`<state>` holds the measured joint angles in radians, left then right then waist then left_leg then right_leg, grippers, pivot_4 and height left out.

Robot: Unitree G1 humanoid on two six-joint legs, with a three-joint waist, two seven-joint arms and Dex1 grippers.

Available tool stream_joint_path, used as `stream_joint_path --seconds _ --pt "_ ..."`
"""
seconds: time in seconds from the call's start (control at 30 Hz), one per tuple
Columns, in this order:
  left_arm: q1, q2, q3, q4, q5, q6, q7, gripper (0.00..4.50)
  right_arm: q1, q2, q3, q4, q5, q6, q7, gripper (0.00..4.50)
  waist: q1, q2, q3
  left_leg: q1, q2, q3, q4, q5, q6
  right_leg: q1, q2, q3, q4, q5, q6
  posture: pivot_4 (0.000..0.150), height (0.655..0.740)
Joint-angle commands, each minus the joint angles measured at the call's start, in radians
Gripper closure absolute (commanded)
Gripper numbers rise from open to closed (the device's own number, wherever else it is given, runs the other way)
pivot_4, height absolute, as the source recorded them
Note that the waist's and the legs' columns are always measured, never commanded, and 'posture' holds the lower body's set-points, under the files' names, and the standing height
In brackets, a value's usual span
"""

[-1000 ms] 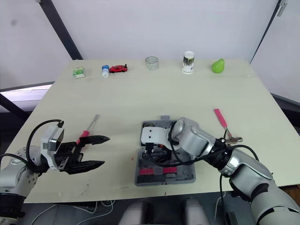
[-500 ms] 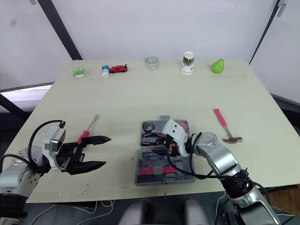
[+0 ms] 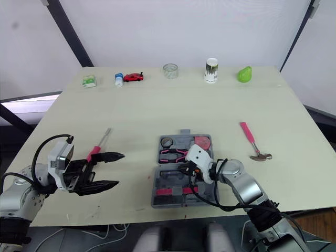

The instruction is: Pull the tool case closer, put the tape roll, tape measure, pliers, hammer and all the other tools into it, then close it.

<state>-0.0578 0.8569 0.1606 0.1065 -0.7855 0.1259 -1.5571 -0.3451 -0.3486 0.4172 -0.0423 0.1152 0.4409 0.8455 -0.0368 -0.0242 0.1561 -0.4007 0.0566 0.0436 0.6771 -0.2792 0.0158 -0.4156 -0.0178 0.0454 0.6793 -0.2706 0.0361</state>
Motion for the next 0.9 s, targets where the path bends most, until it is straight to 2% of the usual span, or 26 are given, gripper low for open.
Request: stream_joint_path --seconds 0.03,0.27,0.37,0.63,0.9 --pt "-0.007 -0.005 0.027 -0.025 0.0 0.0 -0.057 0.0 -0.008 -0.006 0.044 0.07 -0.069 -0.045 -0.017 4.45 -0.001 0.0 0.0 0.0 0.0 0.0 0.0 0.0 0.0 0.0 0.0 0.0 0.0 0.0 0.0 0.15 0.74" --pt "-0.004 -0.018 0.027 -0.031 0.009 -0.001 -0.05 0.0 -0.022 -0.015 0.149 0.214 -0.166 0.012 -0.002 4.45 -0.003 -0.001 -0.001 0.004 0.0 0.002 0.0 0.0 0.0 0.003 0.0 0.001 0.0 0.0 0.0 0.15 0.74" --pt "0.001 -0.025 0.028 -0.035 0.015 -0.005 -0.044 0.0 -0.026 0.01 0.13 0.227 -0.154 0.005 -0.02 4.45 -0.002 -0.005 -0.008 0.008 0.0 0.002 0.0 0.0 0.0 0.006 0.0 0.001 0.0 0.0 0.0 0.15 0.74" --pt "0.064 -0.092 0.07 -0.056 0.049 0.02 0.116 0.0 0.032 0.044 -0.17 -0.029 0.073 0.022 -0.062 4.45 0.001 -0.004 -0.008 0.005 0.001 0.0 0.0 0.0 0.0 0.004 -0.001 0.002 0.0 0.0 0.0 0.15 0.74" --pt "0.103 -0.183 0.124 -0.036 0.098 0.04 0.325 0.0 0.203 0.012 -0.417 -0.245 0.214 -0.031 -0.124 4.45 0.008 -0.001 -0.005 0.003 0.0 -0.002 -0.001 0.0 0.0 0.004 0.0 0.0 0.0 0.0 0.0 0.15 0.74"
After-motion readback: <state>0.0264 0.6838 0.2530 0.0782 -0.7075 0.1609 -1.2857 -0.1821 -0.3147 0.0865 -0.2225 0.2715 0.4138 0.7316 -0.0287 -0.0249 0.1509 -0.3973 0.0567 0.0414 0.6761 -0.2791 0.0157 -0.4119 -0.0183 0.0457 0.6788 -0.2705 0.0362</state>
